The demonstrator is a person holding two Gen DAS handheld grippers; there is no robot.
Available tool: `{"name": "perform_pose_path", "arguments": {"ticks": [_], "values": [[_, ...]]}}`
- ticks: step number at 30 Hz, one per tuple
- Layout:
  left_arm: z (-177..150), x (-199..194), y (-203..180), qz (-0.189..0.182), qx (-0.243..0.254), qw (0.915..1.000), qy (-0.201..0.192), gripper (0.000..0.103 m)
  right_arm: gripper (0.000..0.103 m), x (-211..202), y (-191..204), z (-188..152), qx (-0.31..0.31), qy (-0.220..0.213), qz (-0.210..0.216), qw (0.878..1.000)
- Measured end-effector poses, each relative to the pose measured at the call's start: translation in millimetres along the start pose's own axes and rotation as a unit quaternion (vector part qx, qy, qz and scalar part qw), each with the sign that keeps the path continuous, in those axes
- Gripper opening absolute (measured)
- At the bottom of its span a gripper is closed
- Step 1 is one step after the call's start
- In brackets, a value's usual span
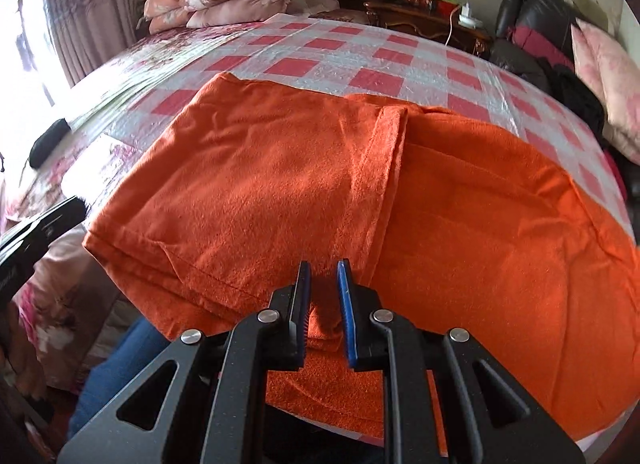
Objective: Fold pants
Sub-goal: 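Lay the held pants over onto themselves with both grippers, then open both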
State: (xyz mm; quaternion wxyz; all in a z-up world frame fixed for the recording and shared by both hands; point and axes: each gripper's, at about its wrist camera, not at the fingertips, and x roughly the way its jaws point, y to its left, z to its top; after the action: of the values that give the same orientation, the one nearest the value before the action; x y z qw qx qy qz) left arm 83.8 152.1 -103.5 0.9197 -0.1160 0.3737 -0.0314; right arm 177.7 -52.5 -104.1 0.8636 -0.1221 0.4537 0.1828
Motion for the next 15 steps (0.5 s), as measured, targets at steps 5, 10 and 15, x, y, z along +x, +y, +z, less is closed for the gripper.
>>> {"name": "perform_pose_path", "arguments": {"ticks": [5, 10, 15], "values": [[-12, 0, 1, 0.027, 0.004, 0.9996, 0.01, 0.007, 0.017, -1, -3, -2, 0.004, -0.004, 0.006, 1.0], [29, -15, -16, 0.066, 0.038, 0.9948, -0.067, 0.041, 0.017, -2, 1, -4, -0.002, -0.014, -0.007, 1.0], [91, 57, -38, 0.052, 0.074, 0.9959, 0.01, 0.021, 0.017, -3, -2, -7, 0.005, -0.024, 0.001, 1.0]]}}
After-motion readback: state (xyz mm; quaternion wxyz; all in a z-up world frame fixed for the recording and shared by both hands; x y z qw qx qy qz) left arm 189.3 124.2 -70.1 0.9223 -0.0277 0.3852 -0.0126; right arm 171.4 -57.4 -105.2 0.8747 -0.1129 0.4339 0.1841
